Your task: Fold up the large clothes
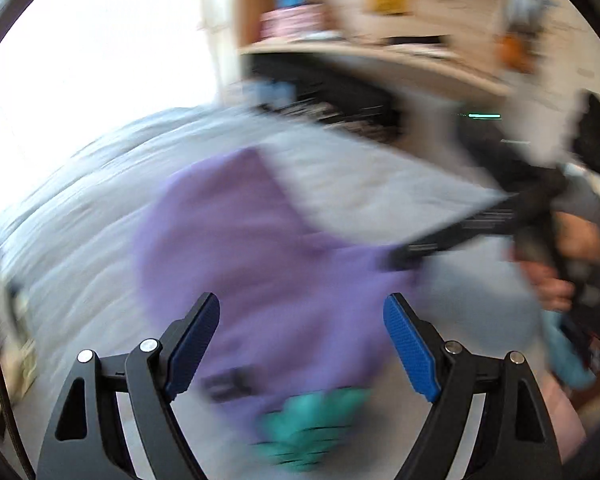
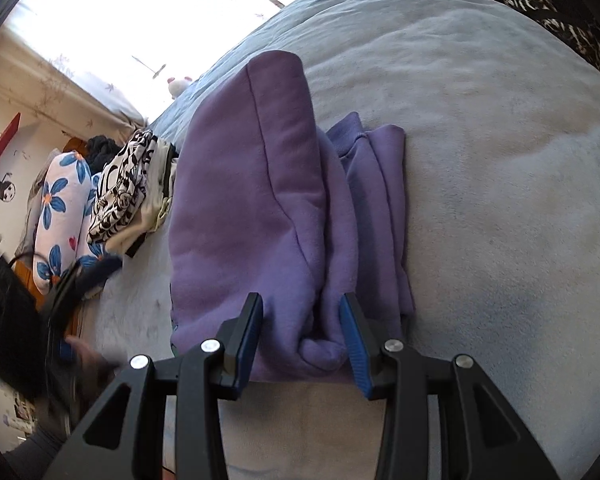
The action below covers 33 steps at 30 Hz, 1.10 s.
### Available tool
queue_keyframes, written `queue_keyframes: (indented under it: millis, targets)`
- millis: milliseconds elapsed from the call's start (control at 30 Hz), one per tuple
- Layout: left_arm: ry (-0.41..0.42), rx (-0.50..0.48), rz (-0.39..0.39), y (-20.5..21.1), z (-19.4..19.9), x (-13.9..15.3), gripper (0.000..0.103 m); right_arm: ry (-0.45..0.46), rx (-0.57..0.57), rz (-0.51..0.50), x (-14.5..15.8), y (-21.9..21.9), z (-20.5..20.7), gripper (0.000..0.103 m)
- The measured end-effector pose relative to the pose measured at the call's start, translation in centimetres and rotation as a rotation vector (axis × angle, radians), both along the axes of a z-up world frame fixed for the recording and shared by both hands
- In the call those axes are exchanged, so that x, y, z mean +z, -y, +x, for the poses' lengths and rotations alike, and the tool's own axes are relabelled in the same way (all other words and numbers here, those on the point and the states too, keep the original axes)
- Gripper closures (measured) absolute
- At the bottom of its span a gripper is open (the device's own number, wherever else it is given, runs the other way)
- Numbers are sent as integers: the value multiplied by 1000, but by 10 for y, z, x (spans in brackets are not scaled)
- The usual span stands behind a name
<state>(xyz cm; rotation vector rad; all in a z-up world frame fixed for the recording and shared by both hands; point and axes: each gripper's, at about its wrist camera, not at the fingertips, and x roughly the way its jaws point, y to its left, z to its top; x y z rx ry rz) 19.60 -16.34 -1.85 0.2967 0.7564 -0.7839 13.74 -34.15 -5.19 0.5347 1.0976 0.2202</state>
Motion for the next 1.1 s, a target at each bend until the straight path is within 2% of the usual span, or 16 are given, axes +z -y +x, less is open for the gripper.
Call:
queue_keyframes:
  millis: [33,100,133,167,267,367,433,467,633,733,800,833,867,933,1000,1100]
  targets:
    - [-29,63,24,-6,15,-7,24,-2,14,3,-1,-1,4,62]
    - [-107,133,18,-18,32,-20,45,-19,25,24,-7,2,14,62]
    - [-184,179,-2,-26,48,-31,48,-29,27,35,-11,3,18,62]
    - [-216,202,-14,-30,56,-37,52,-41,32,42,-15,4,23,62]
    - [-315,265,-92,-48,76,-57,53,-74,50,53,-28,2,37,61]
    - [-354,283,-147,-52,86,-63,53,-84,58,33,-36,-4,44,61]
    - [-355,289,-145,-50,83,-66,53,-60,57,7,-37,-8,43,69]
    - [-347,290,-135,-47,83,-67,53,-41,55,-21,-36,-10,41,81]
    - [-321,260,-89,-29,89,-55,54,93,-20,-104,-9,2,4,85]
    - [-278,228,-57,-12,81,-44,54,132,-86,-153,1,14,-27,95]
    - [-244,217,-26,1,76,-40,54,119,-122,-180,-5,21,-40,97]
    - [-214,224,5,10,72,-41,54,97,-144,-210,-13,23,-43,103]
    - [-192,242,34,16,72,-42,53,52,-168,-239,-25,27,-44,103]
    - [-184,273,65,21,73,-46,53,-21,-192,-224,-49,37,-45,103]
    - [-196,279,61,21,75,-47,53,-72,-228,-230,-68,45,-47,103]
    - [-201,270,70,21,76,-46,53,-57,-251,-208,-62,51,-45,103]
